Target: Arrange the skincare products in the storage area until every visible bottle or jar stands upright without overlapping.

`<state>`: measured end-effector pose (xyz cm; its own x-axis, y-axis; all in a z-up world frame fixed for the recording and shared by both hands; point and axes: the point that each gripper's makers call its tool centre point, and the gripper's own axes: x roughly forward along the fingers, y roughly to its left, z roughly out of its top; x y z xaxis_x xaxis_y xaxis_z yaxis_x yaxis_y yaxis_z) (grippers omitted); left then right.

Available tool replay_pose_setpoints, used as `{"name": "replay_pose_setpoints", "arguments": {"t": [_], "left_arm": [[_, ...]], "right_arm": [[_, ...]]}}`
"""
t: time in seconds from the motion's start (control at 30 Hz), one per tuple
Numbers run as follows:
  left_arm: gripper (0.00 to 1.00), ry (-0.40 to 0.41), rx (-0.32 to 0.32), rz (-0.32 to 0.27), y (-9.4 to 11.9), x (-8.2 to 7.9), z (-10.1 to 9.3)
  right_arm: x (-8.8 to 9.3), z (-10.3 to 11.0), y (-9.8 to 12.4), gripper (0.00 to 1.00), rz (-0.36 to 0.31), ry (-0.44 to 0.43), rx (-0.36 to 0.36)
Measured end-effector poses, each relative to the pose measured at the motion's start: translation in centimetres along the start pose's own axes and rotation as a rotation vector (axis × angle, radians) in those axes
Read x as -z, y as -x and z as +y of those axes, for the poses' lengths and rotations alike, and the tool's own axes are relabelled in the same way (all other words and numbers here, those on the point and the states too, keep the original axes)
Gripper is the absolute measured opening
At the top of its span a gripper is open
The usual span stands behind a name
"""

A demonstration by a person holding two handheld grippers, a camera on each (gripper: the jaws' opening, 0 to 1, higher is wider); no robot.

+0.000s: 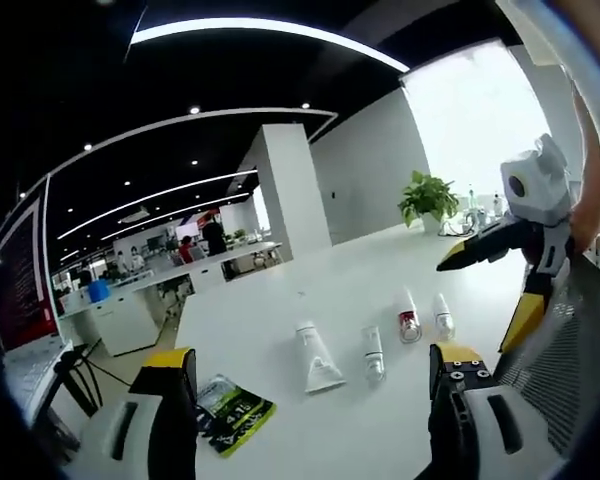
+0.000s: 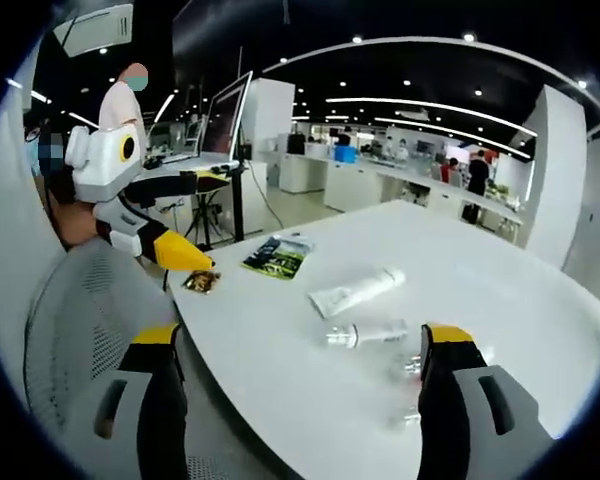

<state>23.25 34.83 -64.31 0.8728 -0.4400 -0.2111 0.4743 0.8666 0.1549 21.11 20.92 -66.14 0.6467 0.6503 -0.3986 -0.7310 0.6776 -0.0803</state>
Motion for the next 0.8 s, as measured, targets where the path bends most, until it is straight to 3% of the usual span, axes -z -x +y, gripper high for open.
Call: {"name": "replay_pose_setpoints", "arguments": {"t": [0.23,0.8], "left_arm": [[1.0,-0.003,0.011,-0.003,0.0,0.1,-0.2],[0.99,-0.024,0.059,0.067,-0.3,1.4,-1.4]], "right_arm": [[-0.1,0.2,-0.1,0.94,-0.003,-0.006,-0.011],[0.0,-0.2,0.1,0.92,0.002,0.017,0.016]]}}
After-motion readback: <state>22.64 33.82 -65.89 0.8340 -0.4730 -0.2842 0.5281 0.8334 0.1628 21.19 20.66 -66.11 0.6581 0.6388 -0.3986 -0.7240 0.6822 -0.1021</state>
